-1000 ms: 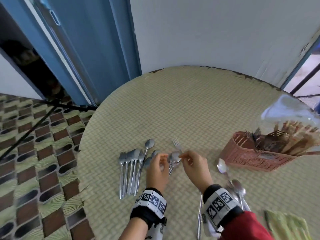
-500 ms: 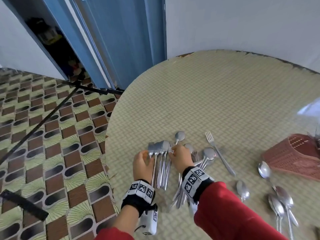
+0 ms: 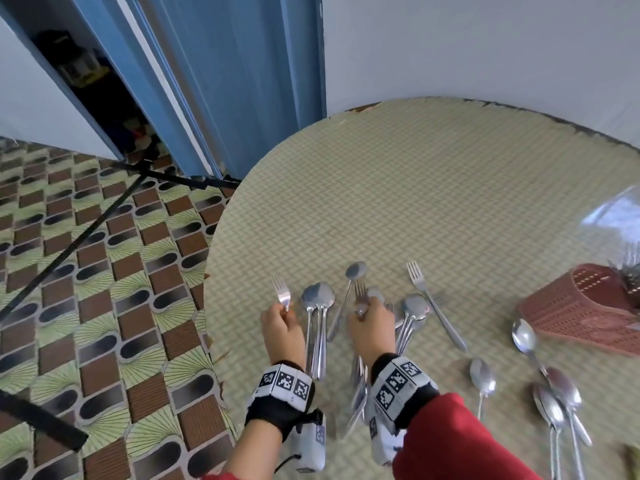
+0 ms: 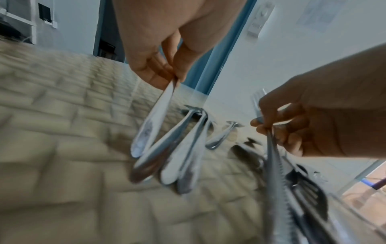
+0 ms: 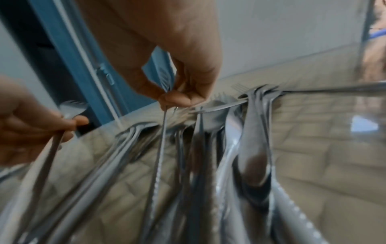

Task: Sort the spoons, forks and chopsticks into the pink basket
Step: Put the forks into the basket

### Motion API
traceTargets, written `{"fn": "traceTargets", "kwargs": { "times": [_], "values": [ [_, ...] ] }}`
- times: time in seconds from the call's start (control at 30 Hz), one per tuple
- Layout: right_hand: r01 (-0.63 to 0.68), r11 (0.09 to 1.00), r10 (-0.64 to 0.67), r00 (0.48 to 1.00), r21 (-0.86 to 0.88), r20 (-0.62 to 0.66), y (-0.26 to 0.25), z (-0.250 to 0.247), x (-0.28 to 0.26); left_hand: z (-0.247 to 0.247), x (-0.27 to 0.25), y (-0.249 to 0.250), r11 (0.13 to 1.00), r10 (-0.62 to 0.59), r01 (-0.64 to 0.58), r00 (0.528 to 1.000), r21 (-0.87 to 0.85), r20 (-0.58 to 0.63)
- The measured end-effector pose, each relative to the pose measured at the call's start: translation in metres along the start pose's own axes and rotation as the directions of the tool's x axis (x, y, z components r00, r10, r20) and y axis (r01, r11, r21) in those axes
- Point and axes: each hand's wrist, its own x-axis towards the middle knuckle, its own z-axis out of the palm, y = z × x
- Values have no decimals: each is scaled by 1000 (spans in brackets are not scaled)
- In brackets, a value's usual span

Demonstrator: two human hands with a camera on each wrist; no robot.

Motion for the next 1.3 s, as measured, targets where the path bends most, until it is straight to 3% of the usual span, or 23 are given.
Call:
{"fn": "traceTargets", "kwargs": {
  "times": [0.13, 0.23, 0.4, 0.53, 0.63, 0.73, 0.87, 0.97, 1.07, 1.2, 1.23, 1.3],
  "values": [
    [53, 964, -13, 988, 261, -153, 6, -38, -2, 6, -13, 31, 961, -43, 52, 998, -272, 42],
    [148, 931, -61, 964, 334, -258, 12, -77, -7, 16, -30, 59, 929, 32, 19, 990, -368, 134],
    [238, 886, -81, 924, 399, -373, 21, -153, -21, 41, -65, 104, 896, 293, -202, 938, -396, 185],
    [323, 918, -183, 861, 232, -474, 35, -211, -31, 62, -97, 130, 846, 523, -474, 828, -244, 205],
    [360, 930, -250, 767, 74, -591, 47, -251, -38, 72, -123, 154, 812, 581, -508, 749, -287, 319],
    [404, 915, -313, 674, -21, -669, 60, -292, -52, 85, -145, 178, 751, 659, -572, 678, -329, 325],
    [416, 907, -329, 593, -70, -734, 77, -341, -70, 101, -176, 208, 720, 683, -539, 659, -436, 314],
    [397, 908, -334, 492, -134, -804, 86, -369, -80, 109, -198, 229, 687, 710, -528, 634, -499, 306],
    [439, 877, -363, 338, -195, -868, 87, -388, -88, 114, -214, 246, 624, 762, -570, 597, -535, 252],
    [572, 776, -409, 139, -264, -902, 90, -397, -86, 124, -227, 264, 588, 775, -592, 607, -551, 176],
    [587, 759, -416, 105, -282, -903, 92, -398, -85, 128, -229, 267, 580, 782, -602, 600, -550, 168],
    [585, 746, -456, 101, -318, -884, 94, -395, -80, 137, -230, 269, 581, 792, -618, 578, -529, 195]
  ]
}}
